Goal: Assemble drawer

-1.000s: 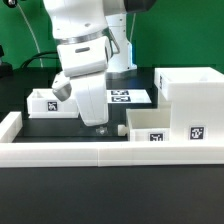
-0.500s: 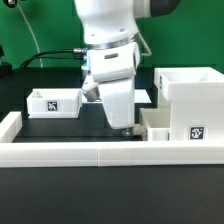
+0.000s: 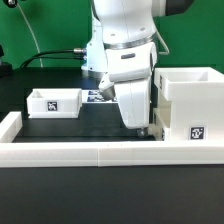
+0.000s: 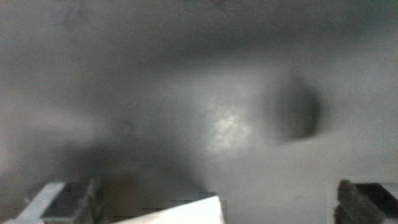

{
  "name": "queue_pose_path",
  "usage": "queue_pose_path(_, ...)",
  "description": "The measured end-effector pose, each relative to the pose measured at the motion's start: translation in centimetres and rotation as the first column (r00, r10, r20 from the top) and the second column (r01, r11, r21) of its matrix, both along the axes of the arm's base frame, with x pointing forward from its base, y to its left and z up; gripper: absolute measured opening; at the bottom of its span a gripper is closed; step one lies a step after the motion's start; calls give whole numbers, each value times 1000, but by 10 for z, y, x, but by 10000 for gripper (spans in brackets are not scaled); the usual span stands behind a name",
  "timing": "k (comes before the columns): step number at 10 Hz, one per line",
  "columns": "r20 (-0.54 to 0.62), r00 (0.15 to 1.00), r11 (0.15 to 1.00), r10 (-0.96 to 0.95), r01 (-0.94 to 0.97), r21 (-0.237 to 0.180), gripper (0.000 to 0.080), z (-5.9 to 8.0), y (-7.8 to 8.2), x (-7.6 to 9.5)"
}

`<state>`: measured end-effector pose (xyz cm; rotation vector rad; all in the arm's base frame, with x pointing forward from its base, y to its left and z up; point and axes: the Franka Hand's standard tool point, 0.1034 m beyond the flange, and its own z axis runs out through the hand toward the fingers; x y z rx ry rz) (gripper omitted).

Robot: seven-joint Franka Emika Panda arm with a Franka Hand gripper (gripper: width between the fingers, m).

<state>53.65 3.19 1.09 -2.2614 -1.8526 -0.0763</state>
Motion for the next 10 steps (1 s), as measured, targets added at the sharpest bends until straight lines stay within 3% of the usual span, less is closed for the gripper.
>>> queue_pose_path(3, 4, 1000, 1000, -4, 4, -3, 649, 0, -21, -1)
queue_pose_path(7, 4, 1000, 1000, -10, 10, -15, 649, 10, -68, -25)
queue_pose_path(10, 22, 998, 997, -64, 65, -39, 649, 33, -101, -39)
